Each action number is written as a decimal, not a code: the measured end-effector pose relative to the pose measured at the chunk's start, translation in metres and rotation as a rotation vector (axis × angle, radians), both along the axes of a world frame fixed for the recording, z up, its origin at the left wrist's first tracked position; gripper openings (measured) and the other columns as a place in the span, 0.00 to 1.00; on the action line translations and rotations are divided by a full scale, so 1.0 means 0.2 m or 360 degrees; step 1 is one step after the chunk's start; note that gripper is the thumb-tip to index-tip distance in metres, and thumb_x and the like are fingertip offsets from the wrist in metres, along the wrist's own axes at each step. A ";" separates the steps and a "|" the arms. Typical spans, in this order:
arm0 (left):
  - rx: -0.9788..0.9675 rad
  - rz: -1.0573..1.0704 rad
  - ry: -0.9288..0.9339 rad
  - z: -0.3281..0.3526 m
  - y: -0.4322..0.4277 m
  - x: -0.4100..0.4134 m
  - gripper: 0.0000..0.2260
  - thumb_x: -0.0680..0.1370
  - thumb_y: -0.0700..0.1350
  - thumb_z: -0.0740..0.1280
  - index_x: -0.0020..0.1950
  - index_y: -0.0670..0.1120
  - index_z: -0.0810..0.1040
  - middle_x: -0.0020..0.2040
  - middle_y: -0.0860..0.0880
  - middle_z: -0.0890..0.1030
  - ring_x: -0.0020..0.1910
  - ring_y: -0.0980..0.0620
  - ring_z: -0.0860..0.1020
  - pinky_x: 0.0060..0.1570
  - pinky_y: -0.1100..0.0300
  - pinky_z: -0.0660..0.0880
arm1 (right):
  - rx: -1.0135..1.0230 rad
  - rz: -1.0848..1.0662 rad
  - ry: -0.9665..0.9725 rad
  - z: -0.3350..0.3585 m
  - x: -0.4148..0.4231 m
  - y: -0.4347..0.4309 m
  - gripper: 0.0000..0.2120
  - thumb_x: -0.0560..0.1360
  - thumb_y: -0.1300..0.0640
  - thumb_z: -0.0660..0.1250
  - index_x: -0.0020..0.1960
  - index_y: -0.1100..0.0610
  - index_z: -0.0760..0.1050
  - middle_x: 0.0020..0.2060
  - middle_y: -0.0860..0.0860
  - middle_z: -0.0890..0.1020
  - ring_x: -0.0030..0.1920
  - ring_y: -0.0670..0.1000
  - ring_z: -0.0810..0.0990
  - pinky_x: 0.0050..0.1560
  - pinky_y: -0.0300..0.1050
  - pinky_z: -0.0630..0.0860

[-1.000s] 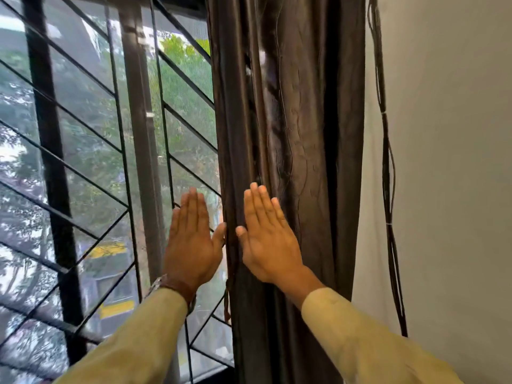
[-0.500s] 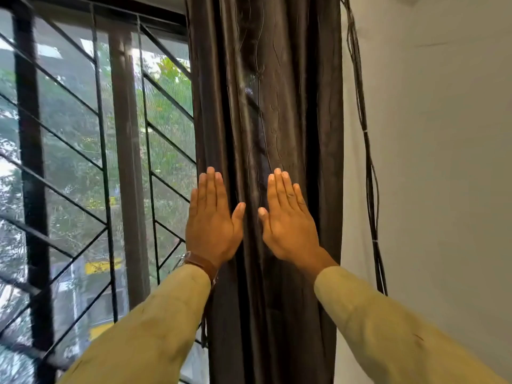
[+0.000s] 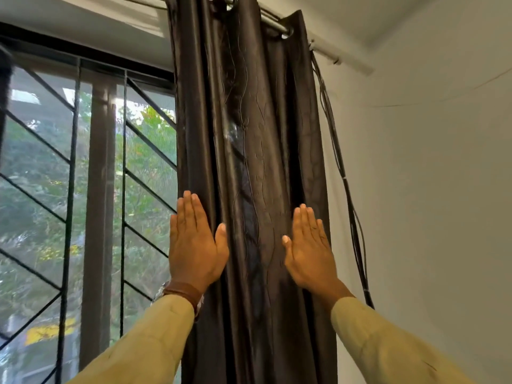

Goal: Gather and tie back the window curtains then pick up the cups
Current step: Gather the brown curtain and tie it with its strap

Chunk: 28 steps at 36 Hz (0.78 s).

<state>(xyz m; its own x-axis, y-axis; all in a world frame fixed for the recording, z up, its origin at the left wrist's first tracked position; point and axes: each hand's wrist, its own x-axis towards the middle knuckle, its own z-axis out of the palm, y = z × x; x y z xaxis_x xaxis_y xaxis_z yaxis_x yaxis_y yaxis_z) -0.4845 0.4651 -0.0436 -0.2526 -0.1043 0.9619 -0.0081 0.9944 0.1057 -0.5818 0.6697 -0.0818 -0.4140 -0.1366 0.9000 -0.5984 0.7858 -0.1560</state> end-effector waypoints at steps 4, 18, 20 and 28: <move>0.0025 -0.0109 -0.0041 0.08 -0.04 -0.03 0.38 0.74 0.55 0.52 0.79 0.42 0.41 0.79 0.46 0.42 0.78 0.49 0.41 0.76 0.54 0.39 | -0.0174 0.0025 -0.0156 0.04 -0.11 0.06 0.32 0.84 0.46 0.48 0.80 0.55 0.35 0.80 0.52 0.38 0.79 0.50 0.35 0.79 0.48 0.37; 0.0199 -0.0344 0.0097 0.45 -0.02 -0.18 0.36 0.77 0.43 0.62 0.79 0.42 0.44 0.80 0.46 0.47 0.78 0.49 0.47 0.77 0.53 0.44 | -0.0945 0.0217 -0.0263 0.33 -0.50 0.18 0.36 0.76 0.44 0.67 0.77 0.57 0.57 0.73 0.58 0.68 0.72 0.62 0.68 0.70 0.63 0.69; 0.0245 -0.0381 0.0121 0.49 -0.01 -0.21 0.34 0.78 0.42 0.61 0.79 0.42 0.45 0.79 0.46 0.49 0.78 0.49 0.49 0.77 0.53 0.46 | -0.1117 0.0308 -0.0402 0.40 -0.57 0.23 0.41 0.74 0.44 0.71 0.78 0.57 0.56 0.74 0.59 0.67 0.72 0.64 0.67 0.70 0.65 0.68; 0.0388 -0.0466 0.0159 0.51 -0.01 -0.24 0.26 0.83 0.44 0.56 0.79 0.48 0.51 0.79 0.51 0.55 0.77 0.50 0.55 0.76 0.51 0.53 | -0.1298 0.1011 -0.0637 0.71 -0.77 0.30 0.44 0.72 0.47 0.75 0.80 0.56 0.55 0.66 0.61 0.77 0.63 0.62 0.77 0.68 0.60 0.72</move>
<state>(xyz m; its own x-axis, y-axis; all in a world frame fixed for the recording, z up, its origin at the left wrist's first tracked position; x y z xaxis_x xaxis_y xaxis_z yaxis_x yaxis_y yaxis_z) -0.5321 0.4637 0.0590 -0.2117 -0.2703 0.9392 0.2948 0.8986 0.3250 -0.7357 0.7290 0.0609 -0.7597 0.1455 0.6338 -0.6470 -0.0722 -0.7590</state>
